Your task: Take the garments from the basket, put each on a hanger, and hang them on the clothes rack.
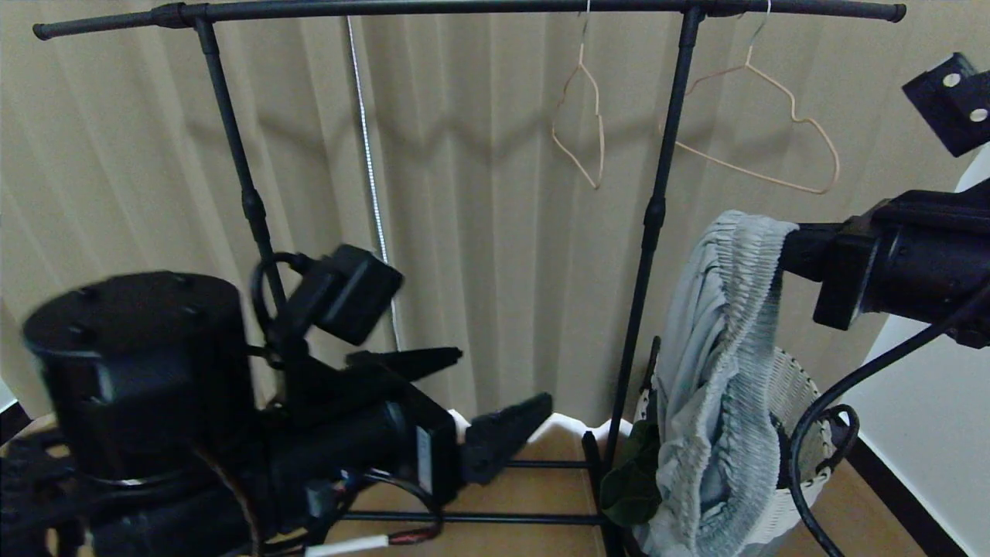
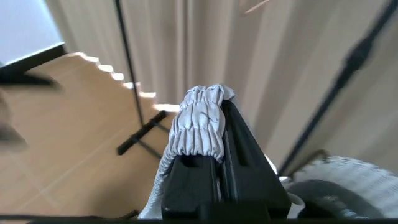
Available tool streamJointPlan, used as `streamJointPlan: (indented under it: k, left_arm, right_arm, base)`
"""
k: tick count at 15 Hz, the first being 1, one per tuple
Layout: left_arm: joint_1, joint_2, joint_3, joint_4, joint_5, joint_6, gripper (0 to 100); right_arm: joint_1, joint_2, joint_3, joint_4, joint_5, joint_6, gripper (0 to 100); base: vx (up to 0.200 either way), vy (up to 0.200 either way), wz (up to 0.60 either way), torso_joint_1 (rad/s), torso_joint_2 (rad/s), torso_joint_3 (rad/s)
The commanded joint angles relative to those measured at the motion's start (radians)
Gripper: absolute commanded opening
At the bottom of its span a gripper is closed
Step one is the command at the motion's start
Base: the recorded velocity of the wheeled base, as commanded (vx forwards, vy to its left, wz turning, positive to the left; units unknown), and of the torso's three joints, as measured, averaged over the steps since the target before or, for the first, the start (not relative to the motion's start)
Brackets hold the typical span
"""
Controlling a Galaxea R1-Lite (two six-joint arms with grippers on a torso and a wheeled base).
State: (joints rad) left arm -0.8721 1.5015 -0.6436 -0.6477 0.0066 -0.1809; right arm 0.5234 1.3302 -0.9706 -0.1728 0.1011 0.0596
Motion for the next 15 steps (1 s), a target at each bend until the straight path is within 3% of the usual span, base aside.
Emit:
streamJointPlan:
  k: [1,4,7,8,15]
  left_arm:
    - [-0.177,0.207,-0.01,-0.07,0.107,-0.085,100]
    - [-0.231,0.296,-0.031,-0.139,0.108,-0.12,100]
    - [-0.222,0.375,-0.05,-0.239,0.119,-0.126,100]
    - [-0.191,0.418,-0.056,-0.285,0.161,-0.141,100]
    - [-0.093,0.464,-0.033,-0.287,0.177,-0.17,100]
  right_arm:
    - [0.047,0.057,-0.023,-0.005,-0.001,0.025,0]
    - [0.081,0.122,-0.03,-0.136,-0.001,0.042,0]
    - [0.083,0.133,-0.033,-0.163,0.0,0.042,0]
    - [0.096,0.126,-0.037,-0.162,-0.001,0.042,0]
    - [0.098,0.086,-0.031,-0.157,-0.001,0.04,0]
  base:
    - [0.0,0.0,0.0,0.0,0.0,0.0]
    - [0.0,0.0,0.0,0.0,0.0,0.0]
    - [0.0,0.0,0.0,0.0,0.0,0.0]
    - [0.0,0.0,0.0,0.0,0.0,0.0]
    - [0.0,0.0,0.0,0.0,0.0,0.0]
